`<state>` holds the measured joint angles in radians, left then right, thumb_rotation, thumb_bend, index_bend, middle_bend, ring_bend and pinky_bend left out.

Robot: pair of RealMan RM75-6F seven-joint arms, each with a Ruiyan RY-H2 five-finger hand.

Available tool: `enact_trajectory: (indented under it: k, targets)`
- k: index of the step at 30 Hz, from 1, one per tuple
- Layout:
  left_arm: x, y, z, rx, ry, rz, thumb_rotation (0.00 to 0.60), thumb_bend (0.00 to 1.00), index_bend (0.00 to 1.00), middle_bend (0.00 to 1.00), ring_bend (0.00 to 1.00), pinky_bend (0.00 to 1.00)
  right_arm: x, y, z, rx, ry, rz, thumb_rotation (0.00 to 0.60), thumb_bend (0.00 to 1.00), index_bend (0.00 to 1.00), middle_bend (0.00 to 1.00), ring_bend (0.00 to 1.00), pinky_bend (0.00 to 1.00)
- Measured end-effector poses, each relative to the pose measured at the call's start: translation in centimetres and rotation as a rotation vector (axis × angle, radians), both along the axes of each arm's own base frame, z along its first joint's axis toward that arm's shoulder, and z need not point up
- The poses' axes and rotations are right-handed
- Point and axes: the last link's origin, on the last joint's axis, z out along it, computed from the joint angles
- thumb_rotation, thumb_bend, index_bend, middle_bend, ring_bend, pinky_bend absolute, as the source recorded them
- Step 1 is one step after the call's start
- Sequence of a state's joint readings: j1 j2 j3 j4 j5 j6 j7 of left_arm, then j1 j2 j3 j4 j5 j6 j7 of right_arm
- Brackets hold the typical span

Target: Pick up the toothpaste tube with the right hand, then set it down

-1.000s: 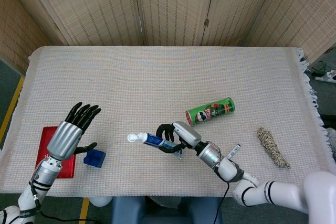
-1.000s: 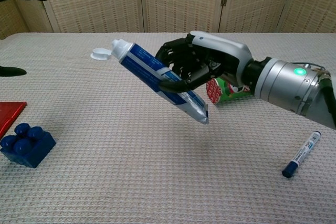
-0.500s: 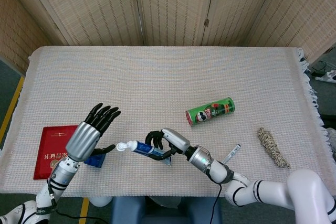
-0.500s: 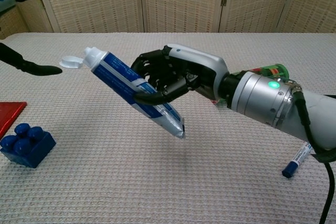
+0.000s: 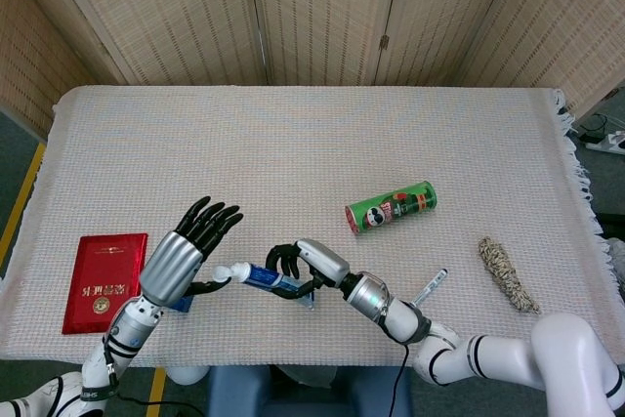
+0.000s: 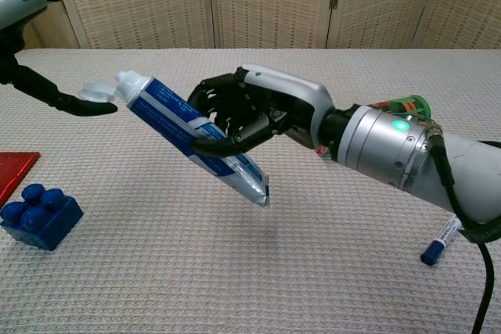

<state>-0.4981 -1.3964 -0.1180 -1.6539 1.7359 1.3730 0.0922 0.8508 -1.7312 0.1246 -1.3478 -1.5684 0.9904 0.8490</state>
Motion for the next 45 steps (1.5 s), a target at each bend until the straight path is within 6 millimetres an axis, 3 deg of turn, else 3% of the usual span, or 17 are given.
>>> enact_trajectory:
  k: [16, 27, 28, 30, 34, 36, 42, 45]
  targets:
    - [0.3, 0.0, 0.3, 0.009, 0.003, -0.009, 0.600, 0.19, 0.00, 0.13, 0.12, 0.00, -0.4, 0.3, -1.0, -0.007, 0.071, 0.006, 0.600, 0.75, 0.71, 0.59, 0.68, 0.64]
    - [-0.6, 0.1, 2.1, -0.107, -0.095, 0.068, 0.599, 0.21, 0.03, 0.12, 0.10, 0.00, -1.5, -0.2, 0.5, -0.037, 0.033, -0.034, 0.600, 0.75, 0.71, 0.59, 0.68, 0.64]
    - [-0.6, 0.1, 2.2, -0.127, -0.113, 0.079, 0.581, 0.21, 0.03, 0.11, 0.08, 0.00, -1.5, -0.1, 0.5, -0.036, 0.032, -0.032, 0.600, 0.75, 0.71, 0.59, 0.68, 0.64]
    - [-0.6, 0.1, 2.5, -0.180, -0.159, 0.099, 0.467, 0.21, 0.04, 0.10, 0.06, 0.00, -1.4, 0.0, 0.4, -0.036, 0.034, -0.027, 0.600, 0.75, 0.71, 0.59, 0.68, 0.64]
    - [-0.4, 0.2, 2.8, -0.293, -0.244, 0.130, 0.181, 0.17, 0.06, 0.09, 0.06, 0.00, -1.0, 0.4, 0.1, -0.042, 0.045, -0.004, 0.600, 0.75, 0.71, 0.59, 0.68, 0.64]
    - [-0.2, 0.4, 2.9, -0.339, -0.274, 0.142, 0.110, 0.15, 0.07, 0.09, 0.06, 0.00, -0.7, 0.6, -0.1, -0.048, 0.051, 0.006, 0.600, 0.75, 0.71, 0.59, 0.69, 0.64]
    - [0.9, 1.0, 2.5, -0.361, -0.260, 0.143, 0.024, 0.14, 0.07, 0.09, 0.06, 0.00, 0.4, 0.9, -0.6, -0.060, 0.055, 0.015, 0.600, 0.75, 0.72, 0.60, 0.69, 0.64]
    - [1.3, 1.2, 2.2, -0.349, -0.228, 0.132, 0.017, 0.13, 0.07, 0.09, 0.06, 0.00, 1.0, 1.1, -0.8, -0.060, 0.055, 0.019, 0.600, 0.75, 0.72, 0.60, 0.69, 0.64]
